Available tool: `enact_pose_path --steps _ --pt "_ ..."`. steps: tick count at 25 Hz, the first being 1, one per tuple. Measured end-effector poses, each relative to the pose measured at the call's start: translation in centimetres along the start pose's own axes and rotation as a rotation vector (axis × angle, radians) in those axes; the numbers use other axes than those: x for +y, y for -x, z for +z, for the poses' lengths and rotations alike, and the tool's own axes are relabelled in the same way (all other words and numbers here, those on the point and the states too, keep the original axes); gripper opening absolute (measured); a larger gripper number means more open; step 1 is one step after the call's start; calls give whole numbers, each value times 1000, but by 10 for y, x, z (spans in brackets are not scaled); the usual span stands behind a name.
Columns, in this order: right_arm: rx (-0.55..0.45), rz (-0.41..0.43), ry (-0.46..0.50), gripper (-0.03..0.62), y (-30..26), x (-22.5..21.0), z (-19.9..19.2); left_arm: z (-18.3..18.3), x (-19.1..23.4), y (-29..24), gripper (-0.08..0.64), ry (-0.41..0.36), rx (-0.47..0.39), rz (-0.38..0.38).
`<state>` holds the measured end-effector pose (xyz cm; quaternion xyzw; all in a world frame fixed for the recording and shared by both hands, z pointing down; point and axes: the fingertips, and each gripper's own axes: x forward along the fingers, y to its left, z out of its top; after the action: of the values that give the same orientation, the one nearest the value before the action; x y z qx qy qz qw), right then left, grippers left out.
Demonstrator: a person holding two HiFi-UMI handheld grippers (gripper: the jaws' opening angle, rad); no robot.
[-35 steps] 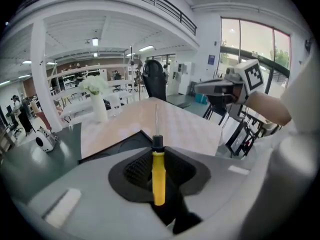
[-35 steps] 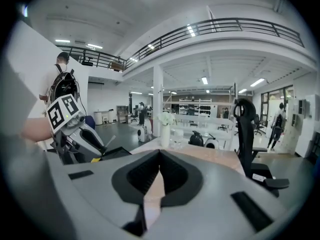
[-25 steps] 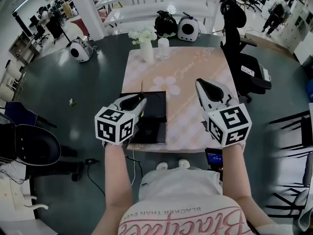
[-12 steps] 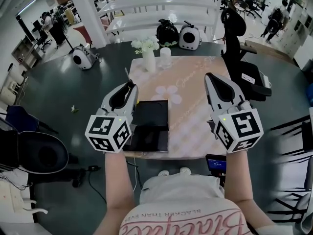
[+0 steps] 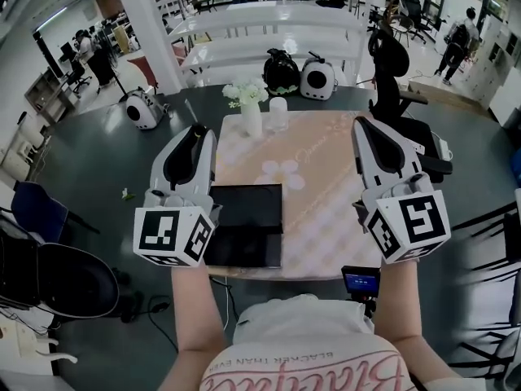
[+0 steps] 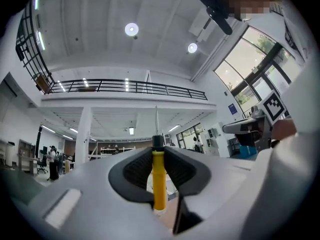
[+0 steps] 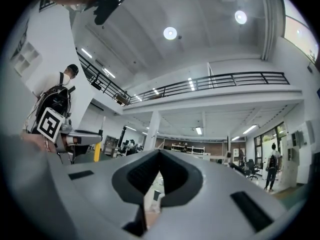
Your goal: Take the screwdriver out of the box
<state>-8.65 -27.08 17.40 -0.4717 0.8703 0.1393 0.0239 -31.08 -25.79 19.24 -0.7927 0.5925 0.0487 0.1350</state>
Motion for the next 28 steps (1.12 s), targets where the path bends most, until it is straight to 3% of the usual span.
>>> enact_pose_path --steps 9,28 --pt "-50 13 49 6 -10 5 20 28 8 0 83 -66 -56 57" --pt "-18 -8 67 5 -8 0 10 29 10 2 84 -40 -60 76"
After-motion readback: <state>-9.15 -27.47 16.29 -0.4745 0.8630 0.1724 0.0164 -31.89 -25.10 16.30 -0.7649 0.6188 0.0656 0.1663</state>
